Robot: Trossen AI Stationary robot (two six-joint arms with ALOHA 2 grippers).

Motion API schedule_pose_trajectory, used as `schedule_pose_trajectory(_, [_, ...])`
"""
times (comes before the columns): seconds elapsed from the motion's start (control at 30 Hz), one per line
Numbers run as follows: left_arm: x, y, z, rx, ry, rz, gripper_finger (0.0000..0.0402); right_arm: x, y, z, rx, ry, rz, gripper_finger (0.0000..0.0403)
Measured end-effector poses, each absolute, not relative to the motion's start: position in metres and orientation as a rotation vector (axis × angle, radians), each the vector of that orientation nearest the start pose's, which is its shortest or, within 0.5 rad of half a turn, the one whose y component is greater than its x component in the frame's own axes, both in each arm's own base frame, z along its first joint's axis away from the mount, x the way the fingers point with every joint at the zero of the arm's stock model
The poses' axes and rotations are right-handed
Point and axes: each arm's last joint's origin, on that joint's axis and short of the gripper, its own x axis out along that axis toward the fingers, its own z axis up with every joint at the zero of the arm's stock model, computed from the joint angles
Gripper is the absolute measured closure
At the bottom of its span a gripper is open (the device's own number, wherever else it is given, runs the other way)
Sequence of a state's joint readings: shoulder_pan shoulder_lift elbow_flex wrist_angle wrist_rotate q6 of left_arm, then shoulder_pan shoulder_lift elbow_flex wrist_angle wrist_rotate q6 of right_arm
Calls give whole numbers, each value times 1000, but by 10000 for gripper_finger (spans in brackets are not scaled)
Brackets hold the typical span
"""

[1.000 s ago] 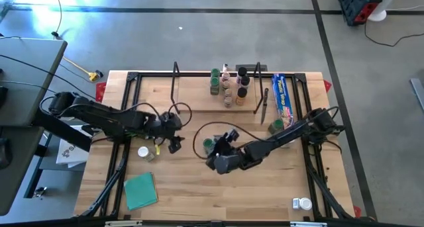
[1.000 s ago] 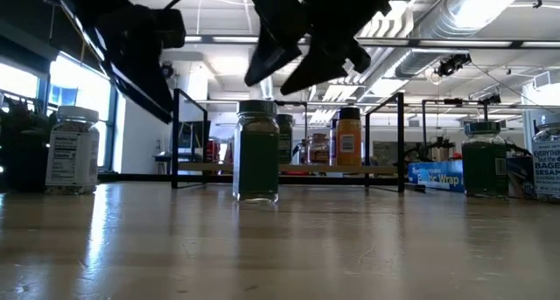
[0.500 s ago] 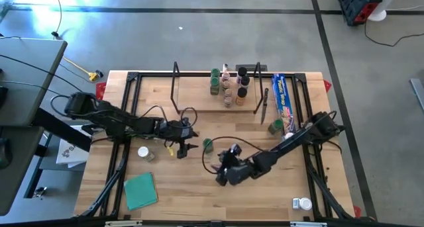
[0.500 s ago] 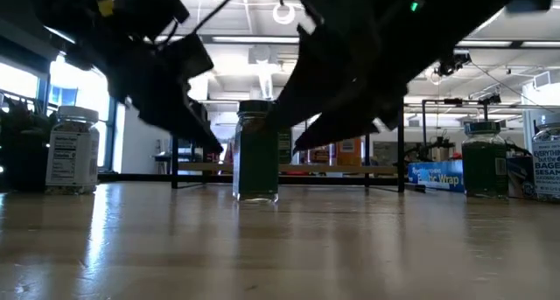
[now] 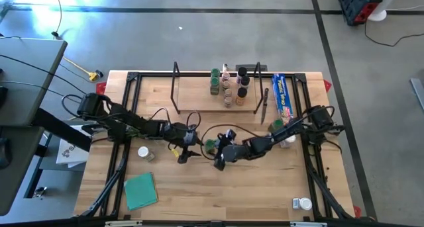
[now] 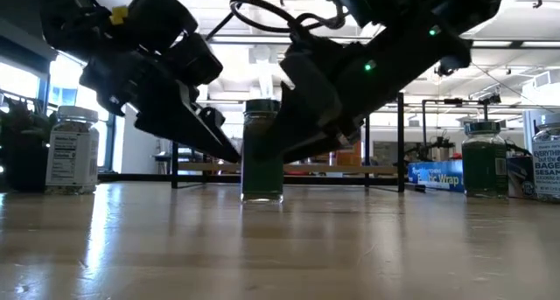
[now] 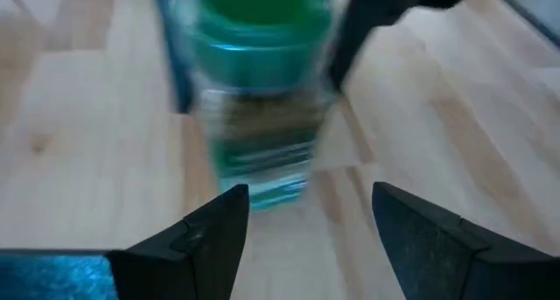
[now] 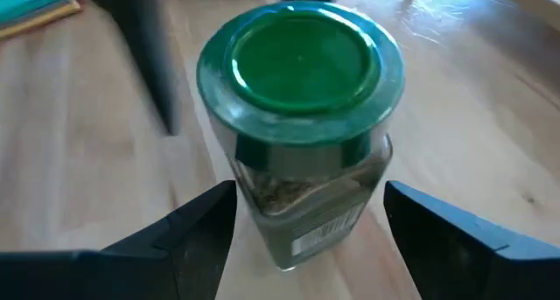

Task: Shelf spices
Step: Put the green seasoning bottle on the shelf align with the other green seasoning bottle

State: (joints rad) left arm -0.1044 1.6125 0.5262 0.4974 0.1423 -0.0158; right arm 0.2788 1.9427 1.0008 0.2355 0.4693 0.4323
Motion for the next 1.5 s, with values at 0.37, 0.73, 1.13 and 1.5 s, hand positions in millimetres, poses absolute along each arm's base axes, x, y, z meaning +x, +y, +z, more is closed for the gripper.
schedule_pose_trajectory(0.37, [268,-63,123,-78,648,-238,163,350,73,155,20,757,-310,119])
schedule_pose_trajectory(0.73, [270,-28,119,12,684,7,163,331,119,179,248,744,-106,120])
schedule_pose_trajectory(1.13, [287,-3,114,102,504,-254,163,352,107,145,202,719,-158,161])
schedule_pose_trajectory(1.5, [286,-32,109,-10,537,-316,163,351,64,142,126,852,-230,164])
